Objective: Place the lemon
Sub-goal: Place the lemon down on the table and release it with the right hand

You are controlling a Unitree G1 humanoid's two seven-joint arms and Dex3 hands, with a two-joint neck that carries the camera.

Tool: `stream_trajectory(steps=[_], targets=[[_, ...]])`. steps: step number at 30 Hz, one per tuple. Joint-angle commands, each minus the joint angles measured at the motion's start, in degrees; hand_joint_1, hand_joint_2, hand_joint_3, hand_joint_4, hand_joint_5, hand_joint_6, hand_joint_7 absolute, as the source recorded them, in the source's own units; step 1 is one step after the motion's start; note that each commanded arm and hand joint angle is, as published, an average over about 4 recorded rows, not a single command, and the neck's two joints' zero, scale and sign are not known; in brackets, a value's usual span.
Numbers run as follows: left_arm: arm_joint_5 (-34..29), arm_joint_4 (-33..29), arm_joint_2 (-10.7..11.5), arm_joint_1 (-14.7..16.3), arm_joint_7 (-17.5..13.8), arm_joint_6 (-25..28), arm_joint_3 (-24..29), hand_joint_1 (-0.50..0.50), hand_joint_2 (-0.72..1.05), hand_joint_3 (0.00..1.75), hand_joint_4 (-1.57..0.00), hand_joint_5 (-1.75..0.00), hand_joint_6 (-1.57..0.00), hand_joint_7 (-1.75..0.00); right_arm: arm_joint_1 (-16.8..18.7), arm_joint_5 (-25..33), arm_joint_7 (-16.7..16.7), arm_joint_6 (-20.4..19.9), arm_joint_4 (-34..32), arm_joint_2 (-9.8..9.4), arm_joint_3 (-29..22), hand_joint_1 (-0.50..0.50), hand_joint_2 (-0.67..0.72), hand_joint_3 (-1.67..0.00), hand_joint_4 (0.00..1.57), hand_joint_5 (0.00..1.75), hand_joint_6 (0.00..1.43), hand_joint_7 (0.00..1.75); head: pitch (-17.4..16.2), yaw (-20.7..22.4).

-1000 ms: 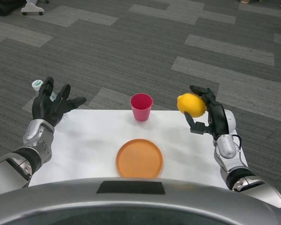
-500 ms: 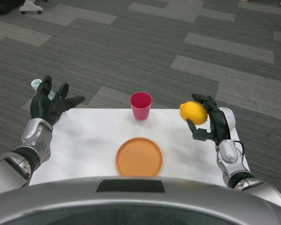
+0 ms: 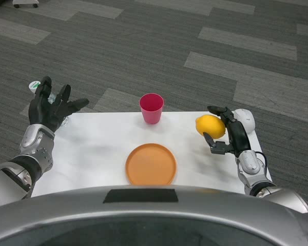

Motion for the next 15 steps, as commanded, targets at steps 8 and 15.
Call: stream_trajectory(steps=[8, 15], targets=[[0.29, 0.10, 0.40, -0.27, -0.03, -0.29, 0.03, 0.50, 1.05, 0.09, 0.00, 0.00, 0.00, 0.00, -2.41, -1.73, 1.86, 4.72, 1.59, -0.22, -0.12, -0.17, -0.54, -1.27, 0.14, 1.45, 0.11, 0.63, -0.21, -0.25], [0.29, 0.10, 0.42, -0.29, 0.01, -0.29, 0.03, 0.50, 1.05, 0.09, 0.00, 0.00, 0.00, 0.00, -2.66, -1.81, 1.86, 5.29, 1.98, -0.15, -0.12, -0.17, -0.56, -1.27, 0.14, 1.45, 0.11, 0.59, -0.17, -0.40]])
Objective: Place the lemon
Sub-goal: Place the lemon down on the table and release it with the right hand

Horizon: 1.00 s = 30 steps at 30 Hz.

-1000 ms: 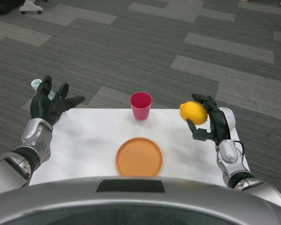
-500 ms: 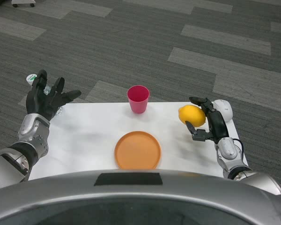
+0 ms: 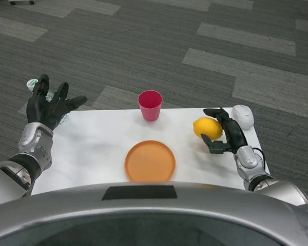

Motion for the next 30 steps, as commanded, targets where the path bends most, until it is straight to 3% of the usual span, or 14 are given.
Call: stream_trajectory(steps=[1, 12, 28, 30], targets=[[0.29, 0.12, 0.44, -0.31, 0.01, -0.29, 0.03, 0.50, 1.05, 0.09, 0.00, 0.00, 0.00, 0.00, -1.34, -0.12, 0.12, 0.67, 0.39, -0.15, -0.22, -0.17, -0.56, -1.27, 0.14, 1.45, 0.11, 0.59, 0.09, -0.08], [0.29, 0.12, 0.40, -0.36, 0.01, -0.29, 0.03, 0.50, 1.05, 0.09, 0.00, 0.00, 0.00, 0.00, -1.38, -0.03, 0.17, 0.72, 0.39, -0.15, -0.22, -0.04, -0.54, -1.03, 0.14, 1.45, 0.11, 0.56, -0.04, -1.12], [0.29, 0.12, 0.25, -0.47, 0.01, -0.22, -0.06, 0.50, 1.05, 0.09, 0.00, 0.00, 0.00, 0.00, -1.91, -0.71, 0.30, 2.47, 0.50, -0.01, -0.13, -0.04, -0.54, -1.03, 0.17, 1.45, 0.11, 0.56, -0.04, -1.12], [0.29, 0.14, 0.22, -0.53, 0.01, -0.20, -0.15, 0.50, 1.05, 0.09, 0.00, 0.00, 0.00, 0.00, -2.13, -1.06, 0.30, 3.02, 0.70, 0.07, -0.11, -0.04, -0.54, -1.03, 0.16, 1.45, 0.13, 0.56, 0.38, -3.29]])
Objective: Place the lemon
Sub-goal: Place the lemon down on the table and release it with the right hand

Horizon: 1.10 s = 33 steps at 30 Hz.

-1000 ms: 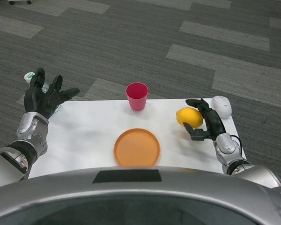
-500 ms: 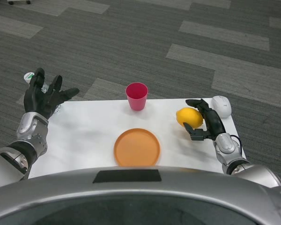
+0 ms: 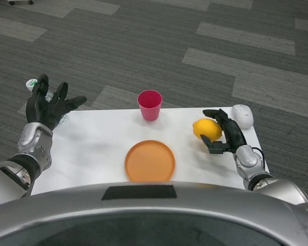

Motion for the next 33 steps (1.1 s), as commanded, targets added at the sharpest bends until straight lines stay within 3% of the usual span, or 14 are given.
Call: stream_trajectory(steps=[1, 3, 23, 27, 33], targets=[[0.29, 0.17, 0.23, -0.58, 0.01, -0.20, -0.18, 0.50, 1.05, 0.09, 0.00, 0.00, 0.00, 0.00, -1.86, -0.65, -0.08, 1.39, 0.69, 0.09, -0.09, -0.04, -0.54, -1.03, 0.16, 1.45, 0.14, 0.56, 0.59, -2.97], [0.29, 0.21, 0.20, -0.62, 0.01, -0.20, -0.23, 0.50, 1.05, 0.09, 0.00, 0.00, 0.00, 0.00, -2.21, -1.20, -0.06, 2.49, 1.24, 0.09, 0.00, -0.04, -0.54, -1.03, 0.18, 1.45, 0.14, 0.56, 0.94, -4.57], [0.29, 0.39, 0.14, -0.62, 0.05, -0.11, -0.40, 0.50, 1.05, 0.09, 0.00, 0.00, 0.00, 0.00, -4.54, -3.73, 0.80, 10.04, 3.02, 0.23, 0.66, 0.00, -0.54, -1.03, 0.14, 1.45, 0.14, 0.56, 0.75, -6.29], [0.29, 0.39, 0.14, -0.62, 0.10, -0.11, -0.40, 0.50, 1.05, 0.09, 0.00, 0.00, 0.00, 0.00, -5.16, -5.26, 0.80, 11.30, 3.09, 0.27, 0.66, 0.00, -0.54, -0.95, 0.14, 1.45, 0.14, 0.56, 0.74, -6.48], [0.29, 0.39, 0.14, -0.62, 0.10, -0.11, -0.40, 0.50, 1.05, 0.09, 0.00, 0.00, -0.01, 0.00, -6.47, -9.57, 0.86, 14.07, 3.02, 0.51, 0.66, 0.00, -0.54, -0.99, 0.13, 1.45, 0.14, 0.56, 0.71, -6.12]])
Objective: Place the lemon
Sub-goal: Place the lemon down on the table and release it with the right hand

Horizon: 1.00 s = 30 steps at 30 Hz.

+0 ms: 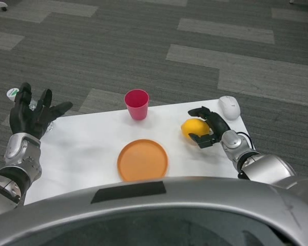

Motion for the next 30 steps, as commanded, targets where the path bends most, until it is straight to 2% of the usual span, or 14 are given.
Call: stream_trajectory(steps=[1, 10, 19, 23, 26, 30], targets=[[0.29, 0.26, 0.14, -0.62, 0.09, -0.12, -0.11, 0.50, 1.05, 0.09, 0.00, 0.00, -0.01, 0.00, -1.83, -3.05, 0.17, 2.78, 0.43, 0.29, 0.02, 0.00, -0.54, -0.99, 0.13, 1.45, 0.14, 0.56, 0.00, 0.07], [0.29, 0.09, 0.27, -0.62, 0.09, -0.12, -0.20, 0.50, 1.05, 0.09, 0.00, 0.00, 0.00, 0.00, -2.44, -4.76, 0.30, 5.94, 0.61, 0.60, 0.07, 0.00, -0.54, -1.03, 0.09, 1.45, 0.11, 0.56, -0.46, 0.40], [0.29, 0.11, 0.32, -0.77, 0.09, -0.05, -0.44, 0.50, 1.05, 0.09, 0.00, 0.00, -0.01, 0.00, -4.03, -7.13, 1.77, 9.63, 1.14, 0.60, 1.27, 0.00, -0.54, -1.03, 0.04, 1.45, 0.11, 0.56, -0.42, 0.50], [0.29, 0.17, 0.32, -0.79, 0.09, 0.04, -0.51, 0.50, 1.05, 0.09, 0.00, 0.00, -0.03, 0.00, -4.75, -7.33, 2.45, 10.73, 1.44, 0.49, 3.49, 0.00, -0.54, -1.11, 0.02, 1.53, 0.09, 0.56, -0.43, 0.56], [0.29, 0.24, 0.30, -0.86, 0.09, 0.06, -0.53, 0.50, 1.05, 0.09, 0.00, 0.00, -0.03, 0.00, -5.32, -7.27, 3.11, 11.68, 1.69, 0.33, 5.23, 0.00, -0.54, -1.13, 0.00, 1.50, 0.06, 0.59, -0.43, 0.56], [0.29, 0.33, 0.16, -0.88, 0.16, 0.06, -0.55, 0.50, 1.05, 0.09, 0.00, 0.00, -0.03, 0.00, -5.39, -7.22, 3.68, 12.34, 1.75, 0.33, 5.69, 0.00, -0.54, -1.19, 0.00, 1.55, 0.06, 0.59, -0.43, 0.56]])
